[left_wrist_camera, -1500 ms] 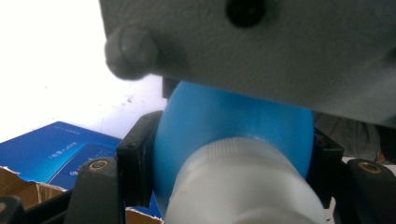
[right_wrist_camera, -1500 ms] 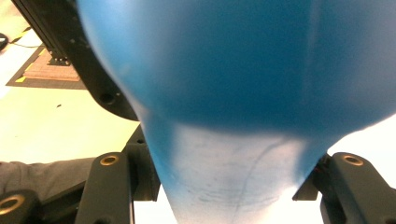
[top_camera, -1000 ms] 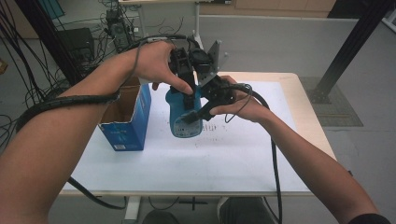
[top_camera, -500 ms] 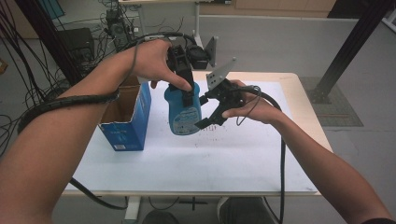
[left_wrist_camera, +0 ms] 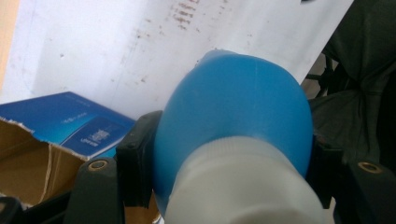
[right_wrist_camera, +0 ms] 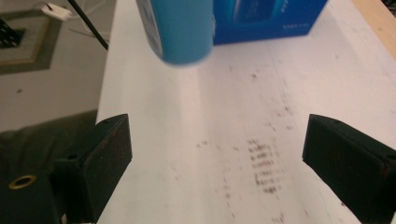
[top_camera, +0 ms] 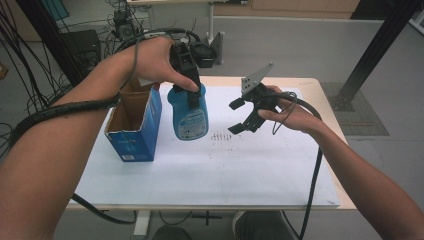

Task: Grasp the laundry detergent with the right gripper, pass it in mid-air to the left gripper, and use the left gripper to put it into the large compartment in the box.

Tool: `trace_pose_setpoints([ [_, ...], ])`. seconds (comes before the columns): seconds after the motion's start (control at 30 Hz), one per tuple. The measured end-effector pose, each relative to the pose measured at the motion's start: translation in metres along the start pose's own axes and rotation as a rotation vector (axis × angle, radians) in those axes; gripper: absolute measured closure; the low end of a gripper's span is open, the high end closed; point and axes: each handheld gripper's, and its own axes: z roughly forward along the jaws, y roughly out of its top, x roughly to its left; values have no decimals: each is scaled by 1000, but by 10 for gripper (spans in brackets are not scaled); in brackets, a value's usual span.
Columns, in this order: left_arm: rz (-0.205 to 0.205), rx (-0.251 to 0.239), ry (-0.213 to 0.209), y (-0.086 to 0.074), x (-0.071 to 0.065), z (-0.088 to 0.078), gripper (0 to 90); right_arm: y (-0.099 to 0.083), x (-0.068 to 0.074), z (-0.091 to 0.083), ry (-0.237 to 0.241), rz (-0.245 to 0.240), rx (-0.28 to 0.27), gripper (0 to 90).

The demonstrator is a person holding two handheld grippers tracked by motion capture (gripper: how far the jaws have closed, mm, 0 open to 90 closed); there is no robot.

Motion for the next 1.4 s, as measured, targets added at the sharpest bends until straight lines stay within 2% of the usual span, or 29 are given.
trace_pose_setpoints([
  [0.13,-50,-6,19,-4,6,-6,354,-9,-2,-10,-16,23,66,70],
  [0.2,-76,-4,26,-6,9,-8,355,-13,-4,-16,26,49,105,70],
  [0.23,-89,-4,29,-7,11,-10,355,-15,-4,-19,31,56,124,69],
  [0.5,-229,9,31,-13,22,-23,356,-29,-4,-43,-25,125,159,44],
  [0.73,-368,4,45,-22,31,-47,357,-36,1,-60,-55,171,192,44],
  [0.8,-417,-5,47,-26,34,-55,357,-37,2,-64,-68,178,195,44],
  [0.87,-495,-22,47,-32,38,-64,357,-38,3,-70,-93,189,197,45],
  [1.0,-604,-48,58,-45,50,-80,357,-39,6,-80,-106,210,226,48],
  [1.17,-708,-70,74,-59,62,-97,357,-43,7,-89,-131,227,243,48],
  [1.23,-763,-81,76,-65,68,-103,357,-45,8,-90,-133,237,250,48],
  [1.3,-795,-81,81,-69,71,-107,357,-47,8,-91,-134,236,254,48],
  [1.4,-867,-73,87,-76,79,-112,357,-50,9,-94,-143,252,253,48],
])
